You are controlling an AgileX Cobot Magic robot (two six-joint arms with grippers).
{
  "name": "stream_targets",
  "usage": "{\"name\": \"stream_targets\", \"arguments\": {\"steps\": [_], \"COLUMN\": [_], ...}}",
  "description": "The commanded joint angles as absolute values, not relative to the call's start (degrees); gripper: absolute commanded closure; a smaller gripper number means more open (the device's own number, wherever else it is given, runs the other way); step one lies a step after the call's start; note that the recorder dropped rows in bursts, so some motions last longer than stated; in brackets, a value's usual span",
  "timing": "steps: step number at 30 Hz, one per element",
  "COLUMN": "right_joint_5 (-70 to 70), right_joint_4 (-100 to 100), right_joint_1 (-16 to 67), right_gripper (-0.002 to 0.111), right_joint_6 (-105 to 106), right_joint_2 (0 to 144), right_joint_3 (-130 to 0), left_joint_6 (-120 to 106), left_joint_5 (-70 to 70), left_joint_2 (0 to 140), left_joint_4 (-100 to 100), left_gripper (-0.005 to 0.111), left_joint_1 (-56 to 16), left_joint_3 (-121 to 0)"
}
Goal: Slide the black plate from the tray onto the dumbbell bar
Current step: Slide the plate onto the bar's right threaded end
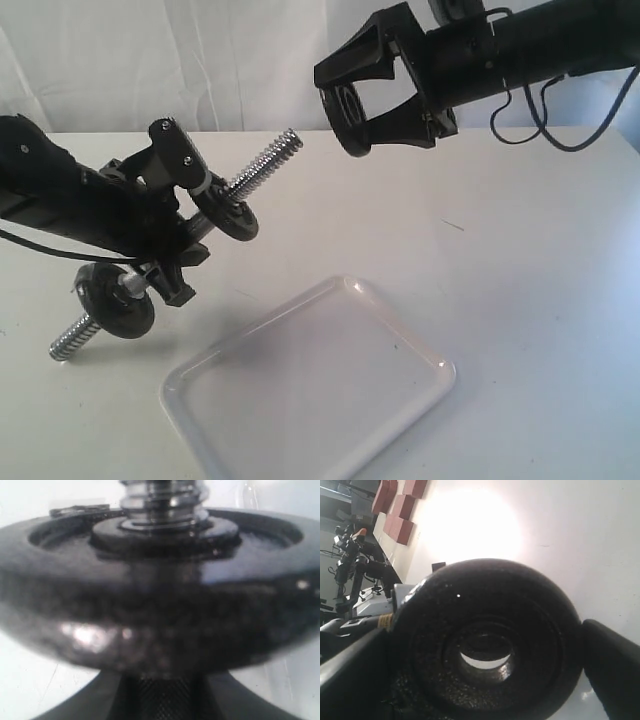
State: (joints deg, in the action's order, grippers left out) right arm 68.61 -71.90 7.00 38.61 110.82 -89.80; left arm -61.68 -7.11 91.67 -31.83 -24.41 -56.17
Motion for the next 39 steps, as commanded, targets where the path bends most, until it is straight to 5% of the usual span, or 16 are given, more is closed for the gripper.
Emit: {"name": "stream_targets", "arguments": {"steps": [1, 39], "right_joint_5": [69.96, 69.96], "right_joint_4": [-75.46, -67.17], "right_joint_1": [6.66, 13.76], "right_gripper": [0.108, 0.108], "right_joint_6": [38.14, 33.14], "right_joint_2": [112.82, 109.57], "right_joint_3": [-92.08, -91.91], "left_joint_6": [-61.89, -63.41], "left_joint_5": [-3.0, -1.16], "left_joint_2": [86.79, 86.65], "left_joint_4": [-34.26, -32.49], "left_gripper": [0.107, 0.107], "left_joint_1": [-25.41, -26.68], "left_joint_3": [-57.82, -57.82]}}
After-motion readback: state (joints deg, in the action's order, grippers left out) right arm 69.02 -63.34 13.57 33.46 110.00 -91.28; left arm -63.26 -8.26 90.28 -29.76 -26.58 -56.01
